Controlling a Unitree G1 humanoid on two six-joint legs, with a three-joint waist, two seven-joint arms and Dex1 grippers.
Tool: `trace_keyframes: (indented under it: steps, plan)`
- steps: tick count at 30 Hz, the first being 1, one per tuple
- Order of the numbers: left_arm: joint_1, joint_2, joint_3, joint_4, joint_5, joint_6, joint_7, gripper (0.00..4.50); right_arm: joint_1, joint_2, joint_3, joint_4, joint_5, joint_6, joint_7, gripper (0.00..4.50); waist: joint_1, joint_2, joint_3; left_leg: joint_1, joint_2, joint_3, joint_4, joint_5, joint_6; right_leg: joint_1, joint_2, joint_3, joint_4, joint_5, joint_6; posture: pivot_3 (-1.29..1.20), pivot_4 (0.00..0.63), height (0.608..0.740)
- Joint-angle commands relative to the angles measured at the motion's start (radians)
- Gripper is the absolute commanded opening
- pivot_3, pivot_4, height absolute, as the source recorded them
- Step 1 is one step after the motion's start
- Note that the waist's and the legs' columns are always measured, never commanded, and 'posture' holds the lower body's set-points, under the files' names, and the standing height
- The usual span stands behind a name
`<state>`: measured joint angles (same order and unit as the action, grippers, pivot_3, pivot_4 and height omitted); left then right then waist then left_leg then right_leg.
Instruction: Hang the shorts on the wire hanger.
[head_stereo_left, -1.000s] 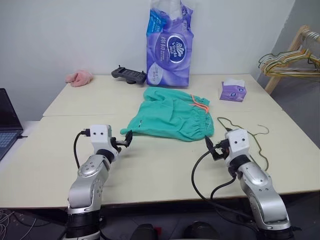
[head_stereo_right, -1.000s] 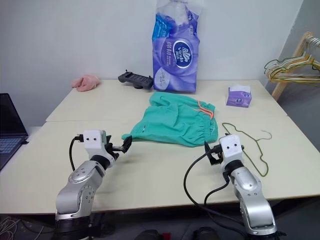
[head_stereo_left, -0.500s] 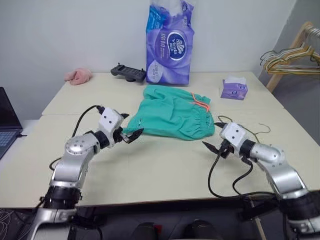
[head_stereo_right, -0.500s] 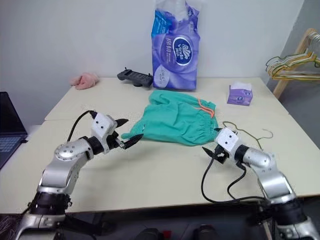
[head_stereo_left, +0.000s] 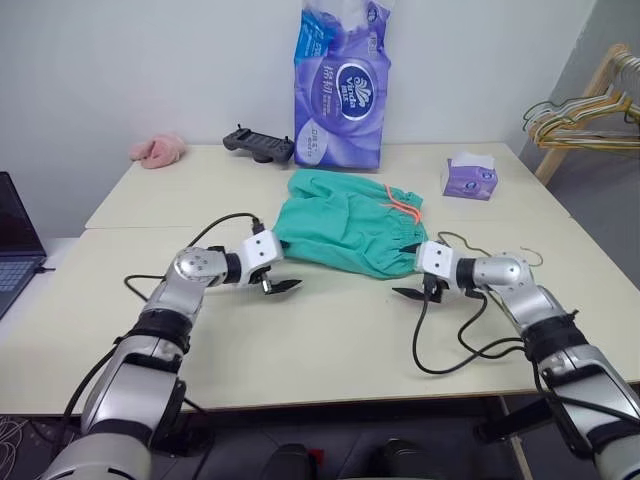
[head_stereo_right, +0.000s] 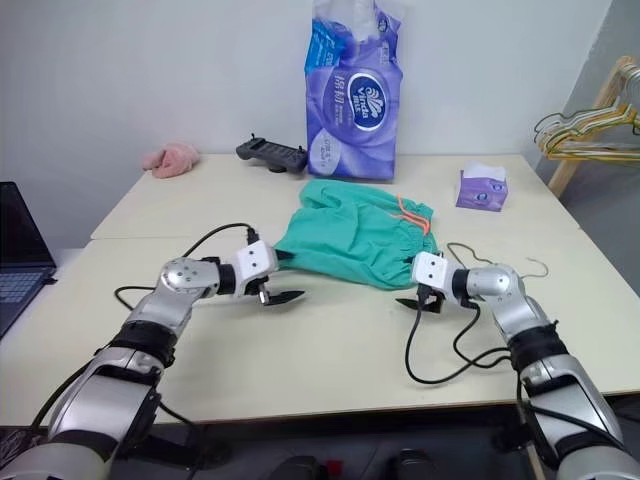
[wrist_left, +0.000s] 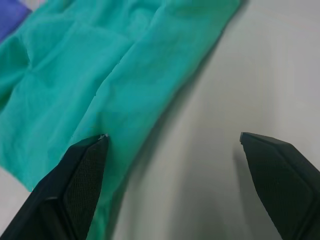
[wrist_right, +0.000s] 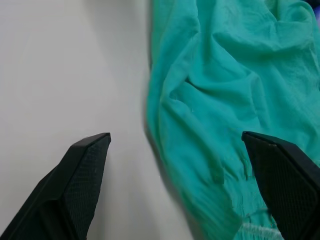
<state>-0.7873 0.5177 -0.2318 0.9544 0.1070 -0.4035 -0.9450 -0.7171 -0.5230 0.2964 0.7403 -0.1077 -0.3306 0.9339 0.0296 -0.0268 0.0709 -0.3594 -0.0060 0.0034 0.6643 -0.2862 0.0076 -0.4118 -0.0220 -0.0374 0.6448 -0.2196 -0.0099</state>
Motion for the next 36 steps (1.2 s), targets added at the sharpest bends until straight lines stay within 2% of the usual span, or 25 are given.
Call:
trace_keyframes:
  steps: [1,5,10,20,28,31,32,36]
  plan:
    - [-0.082,-0.008,0.013,0.063,0.020,-0.092,0.029,4.50,-0.064,0.004,-0.012,0.090,-0.026,-0.071,-0.016,4.47,0.000,0.000,0.000,-0.002,0.000,0.000,0.000,0.000,0.000,-0.002,0.000,0.000,0.000,0.000,0.000,0.09,0.000,0.740]
    - [-0.114,-0.002,0.023,0.109,0.028,-0.160,0.030,4.50,-0.090,0.010,-0.019,0.139,-0.032,-0.101,-0.011,4.47,-0.001,0.000,-0.001,-0.004,0.000,0.000,0.000,0.000,0.000,-0.005,-0.002,0.001,0.001,0.000,0.000,0.09,0.000,0.740]
    - [-0.153,0.004,0.051,0.123,-0.002,-0.163,0.008,4.50,-0.108,0.020,-0.016,0.180,-0.045,-0.121,-0.013,4.47,-0.002,0.000,-0.001,-0.004,0.001,0.001,0.000,0.000,0.000,-0.006,-0.002,0.001,0.003,0.001,-0.001,0.09,0.000,0.740]
    - [-0.146,-0.017,0.000,0.293,0.110,-0.062,0.072,4.50,-0.189,0.061,-0.006,0.306,-0.084,-0.113,-0.014,4.47,-0.002,0.001,-0.003,-0.003,0.001,0.001,0.001,0.000,0.000,-0.007,0.000,0.001,0.007,0.001,-0.001,0.12,0.000,0.740]
    - [-0.194,-0.068,-0.030,0.344,0.192,-0.025,0.122,4.50,-0.264,0.083,0.020,0.440,-0.164,-0.096,-0.024,4.47,0.003,0.001,-0.004,-0.003,-0.001,0.001,0.003,0.000,0.000,-0.008,-0.001,0.002,0.014,0.001,-0.001,0.12,0.000,0.740]
    - [-0.205,-0.078,-0.034,0.350,0.208,-0.020,0.113,4.50,-0.272,0.081,0.020,0.461,-0.177,-0.094,-0.016,3.91,0.004,0.001,-0.005,-0.002,-0.001,0.001,0.004,0.000,0.000,-0.008,-0.001,0.002,0.016,0.001,-0.001,0.11,0.000,0.740]
    - [-0.208,-0.081,-0.030,0.351,0.207,-0.015,0.108,4.10,-0.271,0.078,0.020,0.463,-0.182,-0.098,-0.020,3.56,0.004,0.001,-0.005,-0.002,-0.001,0.001,0.004,0.000,0.000,-0.008,-0.001,0.002,0.016,0.001,-0.001,0.11,0.000,0.740]
    - [-0.212,-0.076,-0.021,0.356,0.210,-0.005,0.093,2.98,-0.270,0.069,0.008,0.464,-0.189,-0.104,-0.023,2.13,0.001,0.001,-0.005,-0.002,-0.001,0.001,0.004,0.001,0.000,-0.008,-0.001,0.002,0.016,0.001,-0.001,0.10,0.000,0.740]
